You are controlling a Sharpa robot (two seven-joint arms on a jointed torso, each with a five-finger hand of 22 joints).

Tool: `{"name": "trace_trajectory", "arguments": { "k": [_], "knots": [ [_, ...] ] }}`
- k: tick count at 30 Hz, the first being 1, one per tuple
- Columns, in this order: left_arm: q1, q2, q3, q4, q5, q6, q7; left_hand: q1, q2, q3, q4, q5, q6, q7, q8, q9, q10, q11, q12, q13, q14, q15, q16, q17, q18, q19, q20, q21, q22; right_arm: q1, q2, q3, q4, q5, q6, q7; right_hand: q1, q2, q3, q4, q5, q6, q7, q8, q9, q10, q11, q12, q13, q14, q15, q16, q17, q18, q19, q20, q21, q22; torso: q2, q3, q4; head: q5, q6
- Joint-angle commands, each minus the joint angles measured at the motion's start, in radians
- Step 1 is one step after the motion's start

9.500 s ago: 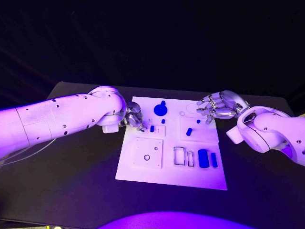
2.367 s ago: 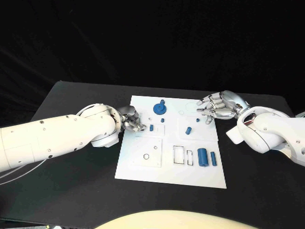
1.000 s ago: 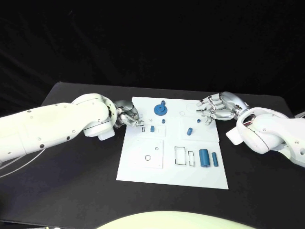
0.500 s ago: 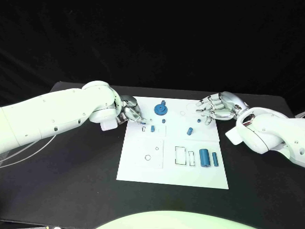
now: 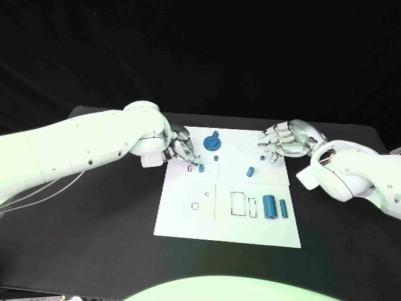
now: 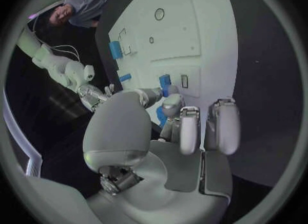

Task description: Assemble the parts on the task board

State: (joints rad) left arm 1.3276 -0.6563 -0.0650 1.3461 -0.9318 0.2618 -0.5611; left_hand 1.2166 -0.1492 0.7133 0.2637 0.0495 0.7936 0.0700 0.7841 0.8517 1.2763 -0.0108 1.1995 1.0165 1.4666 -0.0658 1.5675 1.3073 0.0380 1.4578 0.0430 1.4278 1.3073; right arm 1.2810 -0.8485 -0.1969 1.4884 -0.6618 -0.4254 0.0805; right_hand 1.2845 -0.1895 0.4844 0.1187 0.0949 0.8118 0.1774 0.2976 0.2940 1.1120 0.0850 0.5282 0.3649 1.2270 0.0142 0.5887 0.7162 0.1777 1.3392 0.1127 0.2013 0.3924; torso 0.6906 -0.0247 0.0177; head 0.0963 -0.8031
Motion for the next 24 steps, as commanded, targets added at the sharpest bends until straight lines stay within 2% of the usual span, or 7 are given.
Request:
{"name": "trace_trajectory", "arguments": {
  "k": [1, 10, 24],
  "knots": [
    [0.005, 0.007, -0.002, -0.001, -0.06, 0.027, -0.019, -0.003, 0.008, 0.148, -0.156, 0.004, 0.001, -0.006, 0.005, 0.002, 0.008, 0.002, 0.003, 0.0, 0.104, 0.001, 0.003, 0.263, 0.012, 0.001, 0.003, 0.004, 0.052, -0.001, 0.001, 0.0, 0.0, -0.002, 0.01, 0.015, -0.009, -0.002, 0.0, 0.007, 0.006, -0.006, -0.002, 0.005, -0.001, 0.004, 0.003, -0.004, -0.001, 0.005, 0.002, -0.005, -0.001, 0.003, -0.004, 0.002, 0.001, -0.002, 0.001, -0.0006, 0.0002, 0.0, 0.0],
    [0.009, 0.013, -0.008, 0.002, -0.091, 0.028, -0.015, -0.008, 0.007, 0.157, -0.168, 0.004, 0.002, -0.007, 0.007, 0.003, 0.008, 0.001, 0.003, -0.003, 0.104, 0.0, 0.003, 0.263, 0.012, 0.002, 0.002, 0.005, 0.054, -0.001, 0.001, 0.0, -0.001, -0.001, 0.01, 0.016, -0.009, -0.002, 0.0, 0.007, 0.006, -0.006, -0.002, 0.005, -0.001, 0.004, 0.003, -0.004, -0.001, 0.005, 0.002, -0.005, -0.001, 0.003, -0.004, 0.002, 0.001, -0.002, 0.0, -0.0011, 0.0008, 0.001, -0.003],
    [0.009, 0.015, -0.016, 0.0, -0.128, 0.089, 0.003, -0.014, 0.001, 0.168, -0.186, 0.004, 0.002, -0.007, 0.009, 0.003, 0.008, 0.001, 0.003, -0.005, 0.104, 0.0, 0.003, 0.263, 0.012, 0.002, 0.002, 0.006, 0.055, -0.001, 0.004, 0.0, -0.002, -0.001, 0.01, 0.016, -0.009, -0.002, 0.0, 0.007, 0.006, -0.006, -0.002, 0.005, -0.001, 0.004, 0.003, -0.004, -0.001, 0.005, 0.002, -0.005, -0.001, 0.003, -0.004, 0.002, 0.001, -0.002, 0.0, -0.0006, 0.0009, 0.004, -0.007]
  ]
}}
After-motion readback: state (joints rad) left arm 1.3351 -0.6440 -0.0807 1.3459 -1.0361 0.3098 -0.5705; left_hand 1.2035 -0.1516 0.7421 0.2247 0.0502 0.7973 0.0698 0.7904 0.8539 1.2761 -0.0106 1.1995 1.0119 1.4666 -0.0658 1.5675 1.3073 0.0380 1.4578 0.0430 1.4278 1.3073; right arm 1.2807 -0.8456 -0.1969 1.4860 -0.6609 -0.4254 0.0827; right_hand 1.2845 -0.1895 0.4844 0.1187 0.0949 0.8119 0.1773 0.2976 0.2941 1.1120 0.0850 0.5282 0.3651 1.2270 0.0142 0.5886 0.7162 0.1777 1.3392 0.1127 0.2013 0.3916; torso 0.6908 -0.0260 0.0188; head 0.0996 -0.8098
